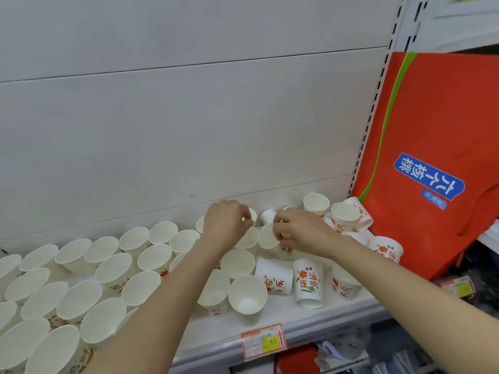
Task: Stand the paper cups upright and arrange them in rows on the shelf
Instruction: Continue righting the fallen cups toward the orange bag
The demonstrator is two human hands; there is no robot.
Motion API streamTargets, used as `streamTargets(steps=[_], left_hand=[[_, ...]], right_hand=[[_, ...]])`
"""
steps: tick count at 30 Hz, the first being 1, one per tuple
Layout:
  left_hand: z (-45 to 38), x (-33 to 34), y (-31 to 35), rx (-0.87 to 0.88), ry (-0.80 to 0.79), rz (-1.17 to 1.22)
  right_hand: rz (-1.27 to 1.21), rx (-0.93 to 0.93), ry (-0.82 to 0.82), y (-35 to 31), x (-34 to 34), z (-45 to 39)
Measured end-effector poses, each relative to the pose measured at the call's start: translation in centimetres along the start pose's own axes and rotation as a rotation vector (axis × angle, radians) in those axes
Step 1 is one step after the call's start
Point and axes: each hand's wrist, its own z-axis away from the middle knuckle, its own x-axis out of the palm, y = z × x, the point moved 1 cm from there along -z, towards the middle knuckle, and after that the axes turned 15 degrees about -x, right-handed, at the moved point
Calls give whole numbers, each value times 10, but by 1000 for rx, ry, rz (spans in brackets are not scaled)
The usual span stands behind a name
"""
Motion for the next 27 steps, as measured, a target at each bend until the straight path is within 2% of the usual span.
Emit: streamTargets(steps=[3, 7, 10, 12, 15, 20, 24, 27], left_hand=[[-17, 10, 20, 8, -24, 41], [-36, 28, 48, 38, -160, 6], [-46, 40, 66, 73, -256, -72], [-48, 46, 73, 85, -279, -171], [-46, 52, 78, 99, -241, -293], [-39, 47, 78, 161, -58, -397], [-39, 45, 66, 104, 7, -373], [-42, 48, 55, 29, -8, -304]], right_hand=[[-44, 63, 81, -3, 6, 9], [-182, 124, 138, -11, 17, 26], [-143, 224, 344, -1, 18, 39], [-88, 362, 423, 21, 18, 48], [-73, 488, 298, 48, 17, 53], [31, 383, 56, 69, 19, 34], [181, 289, -37, 78, 28, 22], [234, 230, -5, 81, 33, 18]])
